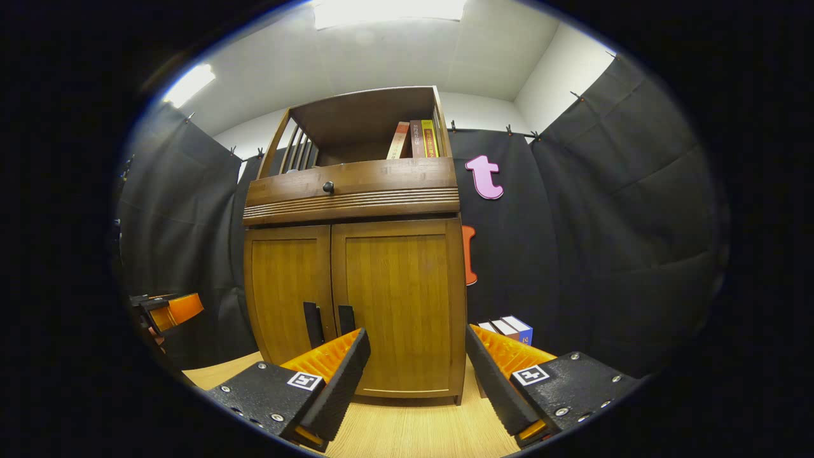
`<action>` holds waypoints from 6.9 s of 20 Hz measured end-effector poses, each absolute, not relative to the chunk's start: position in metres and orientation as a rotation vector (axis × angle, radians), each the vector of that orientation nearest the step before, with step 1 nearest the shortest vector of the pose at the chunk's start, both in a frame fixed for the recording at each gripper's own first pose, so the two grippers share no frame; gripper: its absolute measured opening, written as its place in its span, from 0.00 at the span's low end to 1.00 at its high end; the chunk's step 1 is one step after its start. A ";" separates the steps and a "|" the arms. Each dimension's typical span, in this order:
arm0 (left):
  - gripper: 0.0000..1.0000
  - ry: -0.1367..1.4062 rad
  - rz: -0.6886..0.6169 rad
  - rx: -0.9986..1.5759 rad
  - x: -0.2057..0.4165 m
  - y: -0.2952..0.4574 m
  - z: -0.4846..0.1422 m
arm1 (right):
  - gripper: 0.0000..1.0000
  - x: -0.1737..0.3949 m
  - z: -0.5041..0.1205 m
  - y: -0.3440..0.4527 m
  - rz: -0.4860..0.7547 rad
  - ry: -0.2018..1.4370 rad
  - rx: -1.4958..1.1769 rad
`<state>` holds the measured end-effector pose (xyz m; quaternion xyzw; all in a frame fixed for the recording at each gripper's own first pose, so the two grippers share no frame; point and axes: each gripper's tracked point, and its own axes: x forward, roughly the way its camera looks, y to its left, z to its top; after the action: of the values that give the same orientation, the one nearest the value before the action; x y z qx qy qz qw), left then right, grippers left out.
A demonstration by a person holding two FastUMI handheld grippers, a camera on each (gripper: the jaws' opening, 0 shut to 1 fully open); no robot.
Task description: Open the right door of the double-door shoe cabinet with the right hand, and open the left door with the left hand.
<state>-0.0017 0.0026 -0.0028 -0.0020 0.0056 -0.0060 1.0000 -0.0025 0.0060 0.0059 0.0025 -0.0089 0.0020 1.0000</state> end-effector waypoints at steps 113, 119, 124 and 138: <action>0.95 0.054 -0.132 -0.048 -0.021 -0.064 -0.023 | 0.02 0.030 -0.089 -0.117 -0.008 0.231 -0.045; 0.94 0.073 -0.127 -0.051 -0.019 -0.063 -0.030 | 0.00 0.033 -0.087 -0.141 0.061 0.218 0.017; 0.95 0.064 -0.109 -0.035 -0.024 -0.052 -0.025 | 0.01 0.037 -0.087 -0.158 0.143 0.230 0.022; 0.94 0.092 -0.136 -0.044 -0.017 -0.060 -0.032 | 0.04 -0.025 -0.087 -0.161 0.042 0.236 0.075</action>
<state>-0.0174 -0.0599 -0.0315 -0.0217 0.0459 -0.0677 0.9964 -0.0246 -0.1608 -0.0865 0.0375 0.1176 0.0208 0.9921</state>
